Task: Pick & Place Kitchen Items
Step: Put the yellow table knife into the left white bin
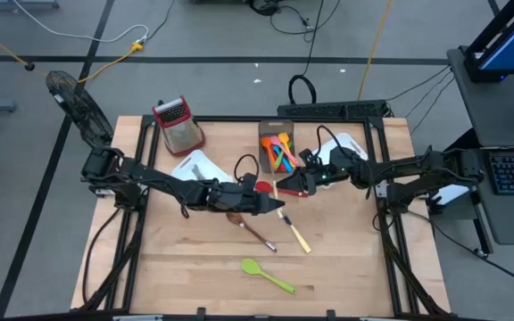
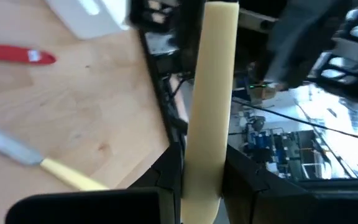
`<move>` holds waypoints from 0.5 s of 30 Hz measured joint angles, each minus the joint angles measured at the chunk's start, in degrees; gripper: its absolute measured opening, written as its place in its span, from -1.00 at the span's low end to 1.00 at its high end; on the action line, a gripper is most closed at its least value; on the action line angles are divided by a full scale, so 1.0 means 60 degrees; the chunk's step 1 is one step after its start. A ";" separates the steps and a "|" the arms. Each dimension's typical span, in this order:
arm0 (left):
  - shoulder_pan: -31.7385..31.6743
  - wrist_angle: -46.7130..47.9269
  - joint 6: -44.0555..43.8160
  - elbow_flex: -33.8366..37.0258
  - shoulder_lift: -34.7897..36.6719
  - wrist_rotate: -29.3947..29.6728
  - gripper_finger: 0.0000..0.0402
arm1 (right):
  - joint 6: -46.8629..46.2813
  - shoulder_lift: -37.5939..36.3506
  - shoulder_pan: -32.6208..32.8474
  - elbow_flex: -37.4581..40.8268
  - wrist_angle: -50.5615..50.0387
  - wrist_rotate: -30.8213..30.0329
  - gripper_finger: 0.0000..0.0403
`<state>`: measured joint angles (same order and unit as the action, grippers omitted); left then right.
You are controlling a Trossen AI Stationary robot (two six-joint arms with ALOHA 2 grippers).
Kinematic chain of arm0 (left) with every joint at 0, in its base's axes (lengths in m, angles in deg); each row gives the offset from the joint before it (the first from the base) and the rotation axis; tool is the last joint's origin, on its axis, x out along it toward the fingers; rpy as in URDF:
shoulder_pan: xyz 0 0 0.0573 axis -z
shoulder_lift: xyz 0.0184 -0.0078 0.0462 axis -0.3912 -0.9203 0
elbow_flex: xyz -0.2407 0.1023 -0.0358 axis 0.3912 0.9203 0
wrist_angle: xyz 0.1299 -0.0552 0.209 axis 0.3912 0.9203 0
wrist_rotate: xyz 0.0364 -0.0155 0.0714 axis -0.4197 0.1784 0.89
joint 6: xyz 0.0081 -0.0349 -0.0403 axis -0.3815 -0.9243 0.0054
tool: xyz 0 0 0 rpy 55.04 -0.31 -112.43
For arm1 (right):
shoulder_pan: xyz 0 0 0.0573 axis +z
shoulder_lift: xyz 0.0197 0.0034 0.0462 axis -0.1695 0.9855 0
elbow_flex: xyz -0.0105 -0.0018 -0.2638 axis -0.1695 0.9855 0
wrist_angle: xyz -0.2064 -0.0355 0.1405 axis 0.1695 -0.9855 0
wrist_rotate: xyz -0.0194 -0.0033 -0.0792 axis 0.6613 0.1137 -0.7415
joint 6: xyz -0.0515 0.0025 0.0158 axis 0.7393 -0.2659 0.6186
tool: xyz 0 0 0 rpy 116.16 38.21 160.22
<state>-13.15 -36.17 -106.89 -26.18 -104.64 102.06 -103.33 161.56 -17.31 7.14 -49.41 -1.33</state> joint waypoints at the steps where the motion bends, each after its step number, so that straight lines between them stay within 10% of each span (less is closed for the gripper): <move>1: 0.0004 0.0169 -0.0163 0.0002 0.0000 0.0023 -0.66 | 0.0000 0.0000 -0.0019 0.0000 0.0074 0.0153 -0.54; 15: 0.0124 0.3270 -0.1795 0.0025 0.1221 0.1257 -0.66 | 0.0239 -0.0295 -0.0413 -0.0017 0.0157 0.1442 -0.54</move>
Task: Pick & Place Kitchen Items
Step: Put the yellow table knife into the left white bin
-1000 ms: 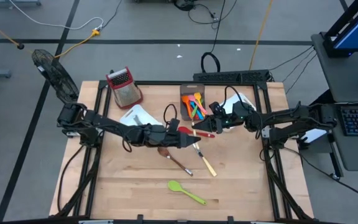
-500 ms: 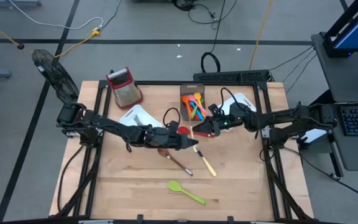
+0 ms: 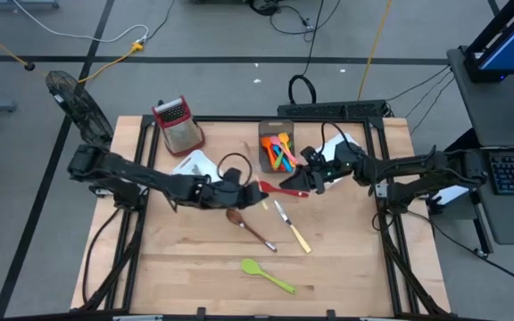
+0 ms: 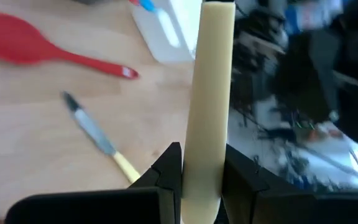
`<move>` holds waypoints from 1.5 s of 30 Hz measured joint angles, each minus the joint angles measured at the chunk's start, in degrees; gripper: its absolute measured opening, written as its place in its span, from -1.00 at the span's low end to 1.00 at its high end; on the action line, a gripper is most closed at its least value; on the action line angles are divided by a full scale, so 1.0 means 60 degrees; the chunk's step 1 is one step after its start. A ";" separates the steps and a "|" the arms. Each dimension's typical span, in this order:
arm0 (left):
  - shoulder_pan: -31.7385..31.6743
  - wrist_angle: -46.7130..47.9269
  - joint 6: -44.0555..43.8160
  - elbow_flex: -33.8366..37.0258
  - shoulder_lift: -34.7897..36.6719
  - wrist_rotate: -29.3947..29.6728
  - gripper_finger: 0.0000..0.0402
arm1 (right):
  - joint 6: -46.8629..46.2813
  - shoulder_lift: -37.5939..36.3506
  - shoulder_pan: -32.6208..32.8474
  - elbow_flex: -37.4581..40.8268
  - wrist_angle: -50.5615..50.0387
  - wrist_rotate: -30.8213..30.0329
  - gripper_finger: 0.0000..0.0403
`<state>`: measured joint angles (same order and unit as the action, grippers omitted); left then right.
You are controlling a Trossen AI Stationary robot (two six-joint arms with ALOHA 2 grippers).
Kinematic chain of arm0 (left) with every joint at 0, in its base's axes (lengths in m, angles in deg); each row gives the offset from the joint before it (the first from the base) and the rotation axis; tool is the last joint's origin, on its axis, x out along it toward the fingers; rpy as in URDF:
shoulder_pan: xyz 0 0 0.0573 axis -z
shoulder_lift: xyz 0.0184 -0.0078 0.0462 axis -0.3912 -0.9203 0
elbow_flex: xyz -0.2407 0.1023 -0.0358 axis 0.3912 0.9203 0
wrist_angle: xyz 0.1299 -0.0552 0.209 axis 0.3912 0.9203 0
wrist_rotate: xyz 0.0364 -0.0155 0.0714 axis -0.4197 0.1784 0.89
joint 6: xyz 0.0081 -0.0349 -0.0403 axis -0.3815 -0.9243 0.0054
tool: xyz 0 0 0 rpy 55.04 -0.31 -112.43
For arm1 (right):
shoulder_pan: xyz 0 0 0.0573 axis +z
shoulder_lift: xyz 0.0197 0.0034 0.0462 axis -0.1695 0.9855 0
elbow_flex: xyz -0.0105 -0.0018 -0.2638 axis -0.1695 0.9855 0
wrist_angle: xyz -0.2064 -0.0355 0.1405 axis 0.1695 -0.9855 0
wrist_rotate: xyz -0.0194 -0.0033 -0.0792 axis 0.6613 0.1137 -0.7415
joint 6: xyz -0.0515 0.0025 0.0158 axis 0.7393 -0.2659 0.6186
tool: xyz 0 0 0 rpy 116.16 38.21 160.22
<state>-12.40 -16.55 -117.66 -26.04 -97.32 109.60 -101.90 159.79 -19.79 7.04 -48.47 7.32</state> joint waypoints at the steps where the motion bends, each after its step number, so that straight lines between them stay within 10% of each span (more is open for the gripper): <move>1: 0.0014 0.0502 -0.0275 -0.0003 0.0201 0.0167 -0.66 | 0.0006 -0.0012 -0.0031 -0.0001 0.0002 0.0036 -0.54; 17: 0.0182 0.6870 -0.4551 0.0015 0.1806 -0.1204 -0.66 | 0.0271 -0.0018 -0.0601 -0.0001 0.0024 0.1296 -0.54; 45: -0.2467 0.8733 -0.4359 0.0001 0.2073 -0.6358 -0.66 | 0.0862 -0.0015 -0.1478 0.0002 0.0007 0.3778 -0.54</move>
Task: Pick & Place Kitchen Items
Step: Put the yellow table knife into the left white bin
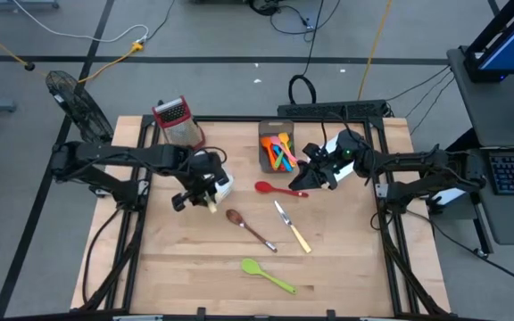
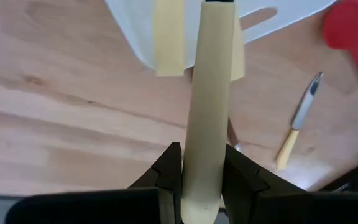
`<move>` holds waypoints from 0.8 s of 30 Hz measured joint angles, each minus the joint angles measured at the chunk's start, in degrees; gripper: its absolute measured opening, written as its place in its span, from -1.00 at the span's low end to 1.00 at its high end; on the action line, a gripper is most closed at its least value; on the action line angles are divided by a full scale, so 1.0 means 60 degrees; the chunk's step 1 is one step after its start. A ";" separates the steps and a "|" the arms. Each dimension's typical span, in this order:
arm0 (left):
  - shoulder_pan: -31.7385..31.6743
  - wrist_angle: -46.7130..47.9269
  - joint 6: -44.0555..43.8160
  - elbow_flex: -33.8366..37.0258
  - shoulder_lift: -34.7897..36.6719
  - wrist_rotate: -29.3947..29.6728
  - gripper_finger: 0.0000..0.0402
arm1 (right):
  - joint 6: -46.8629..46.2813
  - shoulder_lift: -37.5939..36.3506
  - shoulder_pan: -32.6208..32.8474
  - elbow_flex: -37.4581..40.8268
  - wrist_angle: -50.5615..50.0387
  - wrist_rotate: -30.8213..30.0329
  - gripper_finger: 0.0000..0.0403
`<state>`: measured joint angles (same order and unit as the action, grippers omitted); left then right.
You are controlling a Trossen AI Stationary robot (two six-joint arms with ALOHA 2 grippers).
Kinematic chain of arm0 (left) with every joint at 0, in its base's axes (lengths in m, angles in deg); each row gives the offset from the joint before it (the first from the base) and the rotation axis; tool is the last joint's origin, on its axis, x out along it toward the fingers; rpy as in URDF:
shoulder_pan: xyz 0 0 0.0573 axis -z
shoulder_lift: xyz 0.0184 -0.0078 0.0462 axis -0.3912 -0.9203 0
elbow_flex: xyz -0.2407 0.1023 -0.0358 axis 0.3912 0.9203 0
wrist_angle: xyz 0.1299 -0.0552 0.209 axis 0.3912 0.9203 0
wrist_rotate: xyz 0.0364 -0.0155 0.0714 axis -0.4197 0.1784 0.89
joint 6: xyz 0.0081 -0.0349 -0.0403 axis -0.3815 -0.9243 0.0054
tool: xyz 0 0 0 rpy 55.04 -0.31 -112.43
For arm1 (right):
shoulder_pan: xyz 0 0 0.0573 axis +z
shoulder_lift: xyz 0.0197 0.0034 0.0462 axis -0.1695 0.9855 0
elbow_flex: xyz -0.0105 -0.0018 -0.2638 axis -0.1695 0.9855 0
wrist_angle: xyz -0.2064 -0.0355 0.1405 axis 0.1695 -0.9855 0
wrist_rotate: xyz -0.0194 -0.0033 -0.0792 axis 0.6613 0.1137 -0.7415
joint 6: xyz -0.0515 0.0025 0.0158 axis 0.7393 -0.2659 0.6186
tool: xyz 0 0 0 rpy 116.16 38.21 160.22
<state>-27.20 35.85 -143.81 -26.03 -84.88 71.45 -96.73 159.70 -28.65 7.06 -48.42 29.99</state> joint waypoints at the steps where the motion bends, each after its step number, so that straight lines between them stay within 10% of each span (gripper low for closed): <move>1: -0.0096 0.0032 0.0085 0.0000 -0.0025 -0.0176 -0.66 | 0.0000 0.0000 -0.0023 0.0000 0.0001 0.0003 -0.54; 24: -0.1721 -0.0109 0.1744 0.1082 -0.0089 -0.1700 -0.66 | -0.0106 0.0000 -0.0044 0.0000 0.0000 -0.0027 -0.54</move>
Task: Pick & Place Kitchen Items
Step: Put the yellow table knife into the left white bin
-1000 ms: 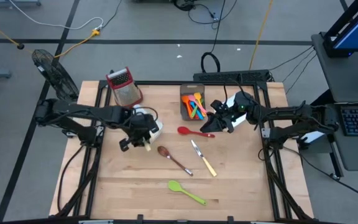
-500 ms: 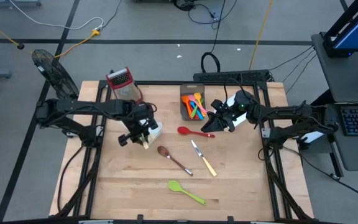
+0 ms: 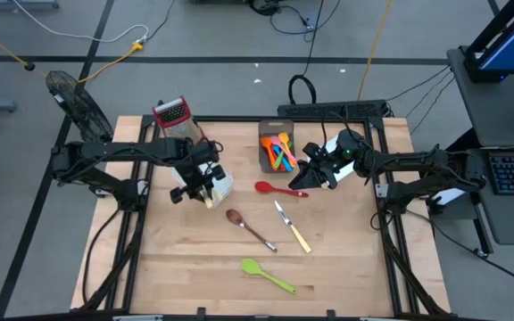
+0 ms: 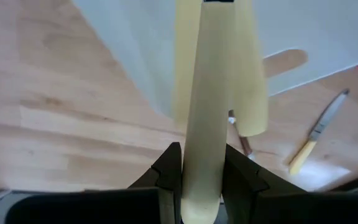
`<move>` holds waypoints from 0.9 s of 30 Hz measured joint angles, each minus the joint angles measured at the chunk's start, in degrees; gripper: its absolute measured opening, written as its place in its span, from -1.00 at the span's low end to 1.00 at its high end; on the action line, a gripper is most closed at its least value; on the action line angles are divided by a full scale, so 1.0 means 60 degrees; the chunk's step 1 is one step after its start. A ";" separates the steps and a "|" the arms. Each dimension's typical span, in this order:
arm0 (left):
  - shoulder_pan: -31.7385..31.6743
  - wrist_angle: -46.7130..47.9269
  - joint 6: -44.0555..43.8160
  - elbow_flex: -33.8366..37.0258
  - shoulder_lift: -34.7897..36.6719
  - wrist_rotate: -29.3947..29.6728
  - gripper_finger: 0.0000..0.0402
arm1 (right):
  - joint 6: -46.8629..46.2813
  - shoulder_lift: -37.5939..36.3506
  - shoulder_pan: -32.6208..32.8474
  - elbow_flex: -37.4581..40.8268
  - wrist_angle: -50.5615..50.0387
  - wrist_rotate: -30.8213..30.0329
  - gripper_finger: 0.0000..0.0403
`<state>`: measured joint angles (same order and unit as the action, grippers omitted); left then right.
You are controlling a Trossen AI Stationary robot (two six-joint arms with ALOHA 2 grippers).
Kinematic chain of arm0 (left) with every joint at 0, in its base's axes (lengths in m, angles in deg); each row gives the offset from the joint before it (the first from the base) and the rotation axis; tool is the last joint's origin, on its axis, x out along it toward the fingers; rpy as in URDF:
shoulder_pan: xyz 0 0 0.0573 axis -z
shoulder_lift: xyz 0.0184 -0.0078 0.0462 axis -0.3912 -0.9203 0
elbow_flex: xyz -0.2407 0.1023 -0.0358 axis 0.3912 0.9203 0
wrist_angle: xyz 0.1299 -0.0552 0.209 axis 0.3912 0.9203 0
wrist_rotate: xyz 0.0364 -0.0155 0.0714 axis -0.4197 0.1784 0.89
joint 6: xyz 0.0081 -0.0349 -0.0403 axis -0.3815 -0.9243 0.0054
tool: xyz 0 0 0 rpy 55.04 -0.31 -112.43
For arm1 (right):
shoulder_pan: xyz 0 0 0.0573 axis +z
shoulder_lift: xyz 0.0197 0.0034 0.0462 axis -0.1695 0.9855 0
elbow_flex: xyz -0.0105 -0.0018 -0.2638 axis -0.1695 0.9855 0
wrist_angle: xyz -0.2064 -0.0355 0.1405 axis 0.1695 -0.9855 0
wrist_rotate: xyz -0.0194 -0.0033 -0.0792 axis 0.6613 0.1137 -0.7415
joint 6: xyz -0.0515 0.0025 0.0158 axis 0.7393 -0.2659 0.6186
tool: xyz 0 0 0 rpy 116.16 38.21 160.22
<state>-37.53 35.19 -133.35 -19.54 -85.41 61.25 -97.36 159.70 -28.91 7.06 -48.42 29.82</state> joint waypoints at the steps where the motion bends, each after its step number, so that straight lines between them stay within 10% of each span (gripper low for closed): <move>1: -0.0066 0.0000 0.0105 -0.0002 0.0002 0.0027 -0.66 | -0.0001 0.0000 0.0000 0.0000 0.0000 -0.0010 -0.54; 13: -0.0401 -0.0008 0.1010 -0.0004 0.0000 0.0696 -0.21 | -0.0148 0.0000 0.0000 0.0000 0.0000 -0.0024 -0.54; 27: 0.0037 -0.0216 0.1390 -0.0317 0.0091 0.2060 -0.13 | -0.0265 0.0000 0.0000 0.0000 -0.0004 0.0004 -0.54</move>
<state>-37.31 33.90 -125.01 -21.44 -84.86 73.61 -98.95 159.70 -28.91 7.06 -48.45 29.85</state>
